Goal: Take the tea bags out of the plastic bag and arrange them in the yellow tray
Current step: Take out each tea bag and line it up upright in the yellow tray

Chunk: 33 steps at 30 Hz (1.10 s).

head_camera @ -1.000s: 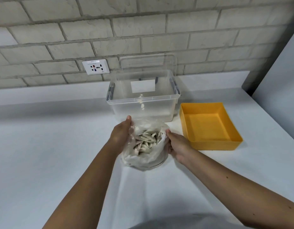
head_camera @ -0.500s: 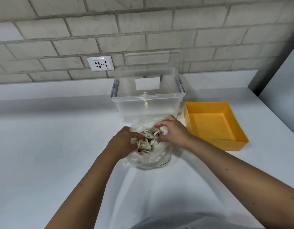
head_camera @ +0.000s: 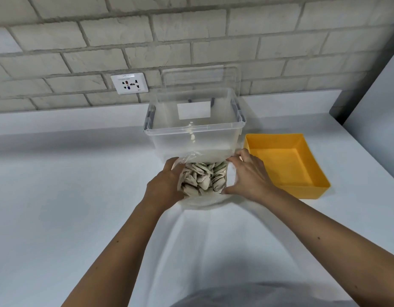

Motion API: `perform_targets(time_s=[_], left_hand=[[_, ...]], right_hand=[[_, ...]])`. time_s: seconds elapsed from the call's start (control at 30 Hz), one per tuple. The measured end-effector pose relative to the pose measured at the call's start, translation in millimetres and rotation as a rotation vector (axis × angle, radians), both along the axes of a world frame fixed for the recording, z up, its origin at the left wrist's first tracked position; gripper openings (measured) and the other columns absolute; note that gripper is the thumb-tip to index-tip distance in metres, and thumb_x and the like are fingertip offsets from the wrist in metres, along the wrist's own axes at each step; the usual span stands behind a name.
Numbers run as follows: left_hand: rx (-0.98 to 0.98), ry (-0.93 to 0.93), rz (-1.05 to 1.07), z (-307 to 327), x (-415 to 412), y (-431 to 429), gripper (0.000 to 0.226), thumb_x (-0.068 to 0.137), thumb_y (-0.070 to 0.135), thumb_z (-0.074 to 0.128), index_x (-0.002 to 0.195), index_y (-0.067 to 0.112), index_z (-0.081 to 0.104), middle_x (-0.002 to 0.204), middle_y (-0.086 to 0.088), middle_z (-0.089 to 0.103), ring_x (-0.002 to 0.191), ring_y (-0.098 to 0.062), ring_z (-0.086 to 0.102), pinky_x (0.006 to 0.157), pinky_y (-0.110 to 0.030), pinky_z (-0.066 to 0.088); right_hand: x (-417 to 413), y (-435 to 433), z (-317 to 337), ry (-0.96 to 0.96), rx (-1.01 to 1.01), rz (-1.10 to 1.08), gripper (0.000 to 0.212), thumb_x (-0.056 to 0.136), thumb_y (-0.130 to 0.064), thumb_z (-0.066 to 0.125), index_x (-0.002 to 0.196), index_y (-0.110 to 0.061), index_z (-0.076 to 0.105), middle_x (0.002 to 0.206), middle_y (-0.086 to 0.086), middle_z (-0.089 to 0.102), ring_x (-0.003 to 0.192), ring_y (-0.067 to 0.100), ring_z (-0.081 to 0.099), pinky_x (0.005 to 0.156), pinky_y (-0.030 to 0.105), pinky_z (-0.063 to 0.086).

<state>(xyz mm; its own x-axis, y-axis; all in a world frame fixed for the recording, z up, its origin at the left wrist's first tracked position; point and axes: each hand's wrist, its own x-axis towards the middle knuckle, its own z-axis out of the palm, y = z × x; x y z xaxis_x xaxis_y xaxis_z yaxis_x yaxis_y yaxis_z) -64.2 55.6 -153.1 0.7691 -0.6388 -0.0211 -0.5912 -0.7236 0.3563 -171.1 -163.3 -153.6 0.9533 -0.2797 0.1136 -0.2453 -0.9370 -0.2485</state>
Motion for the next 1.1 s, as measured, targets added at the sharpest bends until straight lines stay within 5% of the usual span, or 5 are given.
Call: perform_targets(time_s=[0.2,0.33,0.43,0.87,1.1], left_hand=[[-0.192,-0.082,0.018,9.5,-2.3,0.3,0.057,0.082,0.020,0.075,0.135,0.031,0.057,0.156,-0.001,0.034,0.127,-0.026,0.051,0.090,-0.038,0.050],[-0.467,-0.326,0.032,10.4,-10.8,-4.7,0.029,0.083,0.011,0.074,0.111,0.022,0.073,0.130,-0.001,0.060,0.117,-0.023,0.056,0.092,-0.031,0.044],[-0.547,-0.209,0.040,9.6,-17.6,-10.3,0.026,0.088,0.004,0.066,0.106,0.022,0.074,0.109,0.006,0.067,0.095,-0.013,0.065,0.079,-0.026,0.052],[0.177,-0.575,-0.077,-3.8,-4.8,-27.2,0.026,0.050,0.012,0.088,0.067,0.028,0.076,0.063,0.008,0.068,0.072,-0.021,0.065,0.094,-0.042,0.027],[0.160,-0.560,-0.060,-6.3,2.6,-31.2,0.022,0.051,0.022,0.092,0.063,0.026,0.074,0.067,0.003,0.066,0.071,-0.024,0.064,0.090,-0.042,0.029]], right_hand=[[6.6,11.6,-5.5,-0.218,0.007,0.047,0.040,0.073,-0.057,0.074,0.105,-0.032,0.072,0.152,0.005,0.038,0.149,0.027,0.012,0.120,0.049,0.004],[18.0,27.9,-7.4,-0.288,-0.165,0.060,0.027,0.074,-0.057,0.072,0.089,-0.034,0.073,0.157,0.006,0.031,0.150,0.031,0.008,0.118,0.057,0.001],[28.2,32.7,-5.5,-0.256,-0.209,0.048,0.025,0.073,-0.053,0.075,0.086,-0.031,0.073,0.159,0.007,0.025,0.150,0.033,0.004,0.117,0.060,-0.001],[17.0,13.6,3.4,-0.357,-0.044,0.054,0.010,0.082,-0.041,0.070,0.078,-0.032,0.071,0.140,0.003,0.053,0.146,0.027,0.022,0.117,0.056,0.006],[4.3,15.3,8.3,-0.384,0.085,0.111,0.005,0.082,-0.036,0.072,0.082,-0.032,0.072,0.123,-0.003,0.060,0.139,0.022,0.033,0.117,0.044,0.007]])
